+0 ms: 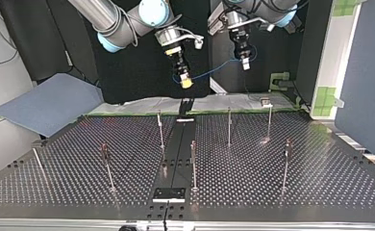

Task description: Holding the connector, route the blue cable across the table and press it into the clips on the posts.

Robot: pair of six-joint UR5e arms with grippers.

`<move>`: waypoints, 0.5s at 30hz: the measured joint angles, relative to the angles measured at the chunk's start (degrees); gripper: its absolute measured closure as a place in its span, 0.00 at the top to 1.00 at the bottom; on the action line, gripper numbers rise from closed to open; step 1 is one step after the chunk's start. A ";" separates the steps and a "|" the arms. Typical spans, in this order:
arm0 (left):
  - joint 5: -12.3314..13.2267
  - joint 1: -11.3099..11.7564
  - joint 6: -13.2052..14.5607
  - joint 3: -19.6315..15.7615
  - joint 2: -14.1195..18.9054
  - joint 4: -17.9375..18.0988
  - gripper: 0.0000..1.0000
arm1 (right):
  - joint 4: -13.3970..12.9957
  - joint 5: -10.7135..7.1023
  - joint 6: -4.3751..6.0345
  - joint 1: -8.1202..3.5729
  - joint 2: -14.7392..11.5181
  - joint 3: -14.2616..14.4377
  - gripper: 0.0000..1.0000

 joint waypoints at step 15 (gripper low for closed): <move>-2.95 4.18 1.21 6.28 8.86 -8.86 0.00 | 4.74 -2.35 1.73 1.17 -4.80 -7.69 0.00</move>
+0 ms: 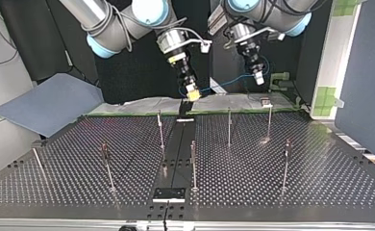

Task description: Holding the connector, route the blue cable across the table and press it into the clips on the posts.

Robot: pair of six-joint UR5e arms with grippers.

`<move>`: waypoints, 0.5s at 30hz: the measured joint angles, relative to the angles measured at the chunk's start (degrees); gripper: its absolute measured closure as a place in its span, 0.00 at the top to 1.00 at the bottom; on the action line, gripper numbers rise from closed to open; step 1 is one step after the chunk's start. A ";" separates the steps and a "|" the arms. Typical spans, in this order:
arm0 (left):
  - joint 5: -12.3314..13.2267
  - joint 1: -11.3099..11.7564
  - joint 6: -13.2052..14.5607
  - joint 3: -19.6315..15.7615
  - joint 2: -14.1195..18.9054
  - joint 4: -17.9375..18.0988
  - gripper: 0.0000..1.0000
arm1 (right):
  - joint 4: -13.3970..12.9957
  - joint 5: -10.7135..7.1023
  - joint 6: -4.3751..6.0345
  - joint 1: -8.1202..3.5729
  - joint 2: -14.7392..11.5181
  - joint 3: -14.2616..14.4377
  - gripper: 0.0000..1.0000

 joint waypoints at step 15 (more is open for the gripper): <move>4.29 8.78 0.52 3.41 9.23 -9.23 0.00 | 5.71 -0.30 0.66 1.16 3.30 -8.84 0.00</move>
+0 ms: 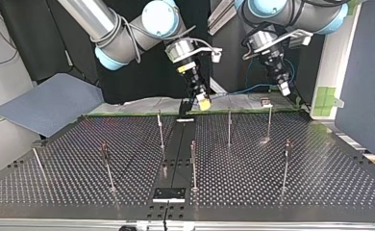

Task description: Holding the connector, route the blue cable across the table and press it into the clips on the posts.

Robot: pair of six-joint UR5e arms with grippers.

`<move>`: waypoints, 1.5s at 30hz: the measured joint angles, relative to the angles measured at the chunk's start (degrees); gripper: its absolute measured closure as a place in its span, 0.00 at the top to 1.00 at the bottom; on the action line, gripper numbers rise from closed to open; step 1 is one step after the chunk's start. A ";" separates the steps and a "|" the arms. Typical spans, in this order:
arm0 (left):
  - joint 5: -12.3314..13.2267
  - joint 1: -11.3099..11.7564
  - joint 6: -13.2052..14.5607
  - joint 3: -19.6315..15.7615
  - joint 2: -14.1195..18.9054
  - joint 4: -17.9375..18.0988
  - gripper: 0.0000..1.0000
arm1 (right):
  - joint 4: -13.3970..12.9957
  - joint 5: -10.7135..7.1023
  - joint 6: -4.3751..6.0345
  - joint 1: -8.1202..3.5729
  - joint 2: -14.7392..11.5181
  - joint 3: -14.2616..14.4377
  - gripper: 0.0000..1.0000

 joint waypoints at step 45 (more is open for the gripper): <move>12.02 8.75 -1.10 12.95 -3.76 -5.83 0.00 | 11.90 -3.80 1.25 -0.61 10.67 -26.91 0.00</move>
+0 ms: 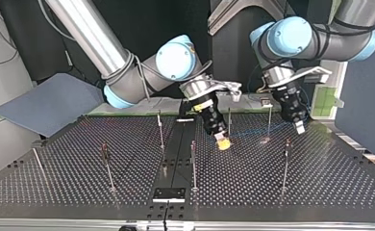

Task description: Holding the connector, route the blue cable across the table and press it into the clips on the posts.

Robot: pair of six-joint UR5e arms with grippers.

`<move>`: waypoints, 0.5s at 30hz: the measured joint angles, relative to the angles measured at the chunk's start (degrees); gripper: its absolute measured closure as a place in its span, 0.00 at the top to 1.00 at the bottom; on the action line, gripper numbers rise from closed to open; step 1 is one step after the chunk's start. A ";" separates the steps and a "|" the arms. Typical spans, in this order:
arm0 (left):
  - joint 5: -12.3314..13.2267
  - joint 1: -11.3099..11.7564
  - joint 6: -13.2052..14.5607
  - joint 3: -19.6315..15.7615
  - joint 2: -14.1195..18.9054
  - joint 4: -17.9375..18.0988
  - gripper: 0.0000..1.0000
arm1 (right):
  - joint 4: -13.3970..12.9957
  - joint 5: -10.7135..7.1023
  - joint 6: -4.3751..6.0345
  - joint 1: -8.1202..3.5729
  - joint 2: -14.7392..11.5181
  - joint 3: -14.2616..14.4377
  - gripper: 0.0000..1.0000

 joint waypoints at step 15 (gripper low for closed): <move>3.19 3.17 -0.96 2.48 -2.30 0.96 0.00 | -0.02 -0.77 0.00 -0.12 2.96 -2.94 0.00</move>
